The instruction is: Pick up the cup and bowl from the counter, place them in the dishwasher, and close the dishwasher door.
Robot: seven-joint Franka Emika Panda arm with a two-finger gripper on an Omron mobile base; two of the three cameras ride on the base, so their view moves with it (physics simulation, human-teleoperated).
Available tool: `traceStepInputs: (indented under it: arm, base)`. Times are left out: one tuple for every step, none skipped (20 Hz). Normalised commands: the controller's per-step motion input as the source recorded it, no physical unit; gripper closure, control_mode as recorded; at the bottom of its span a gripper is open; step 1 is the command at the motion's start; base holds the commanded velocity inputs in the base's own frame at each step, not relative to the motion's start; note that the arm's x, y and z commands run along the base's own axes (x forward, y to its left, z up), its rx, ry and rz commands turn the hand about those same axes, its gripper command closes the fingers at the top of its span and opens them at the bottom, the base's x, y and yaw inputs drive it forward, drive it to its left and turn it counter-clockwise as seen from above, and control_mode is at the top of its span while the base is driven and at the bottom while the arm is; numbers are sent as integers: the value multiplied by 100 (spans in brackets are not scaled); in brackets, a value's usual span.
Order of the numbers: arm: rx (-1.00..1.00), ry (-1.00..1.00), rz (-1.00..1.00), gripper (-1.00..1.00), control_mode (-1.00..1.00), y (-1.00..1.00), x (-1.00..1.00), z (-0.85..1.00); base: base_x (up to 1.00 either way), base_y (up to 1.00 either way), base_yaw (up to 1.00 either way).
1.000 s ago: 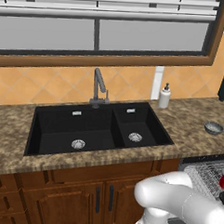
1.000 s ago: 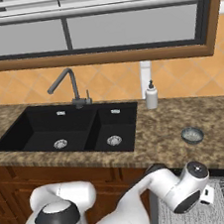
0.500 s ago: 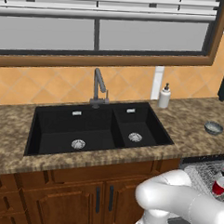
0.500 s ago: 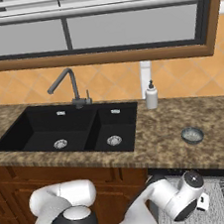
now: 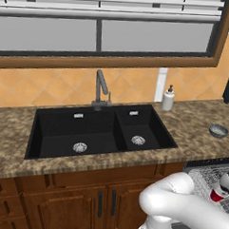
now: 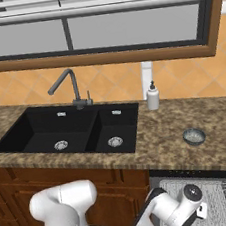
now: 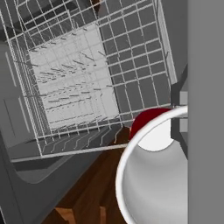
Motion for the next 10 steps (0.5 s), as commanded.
traceStepInputs:
  arm:
    - [0,0,0,100,-100,0,18,0]
    - [0,0,0,100,-100,0,19,0]
    - [0,0,0,100,-100,0,23,0]
    - [0,0,0,100,-100,0,21,0]
    - [0,0,0,100,-100,0,29,0]
    - [0,0,0,100,-100,0,33,0]
    - [0,0,0,100,-100,0,36,0]
    - [0,0,0,100,-100,0,33,0]
    - [0,0,1,100,-100,0,29,-1]
    - [0,0,1,100,-100,0,25,-9]
  base:
    - [0,0,0]
    - [0,0,0]
    - [0,0,0]
    - [0,0,0]
    - [0,0,0]
    - [0,0,0]
    - [0,0,0]
    - [0,0,0]
    - [0,0,0]
    - [0,0,0]
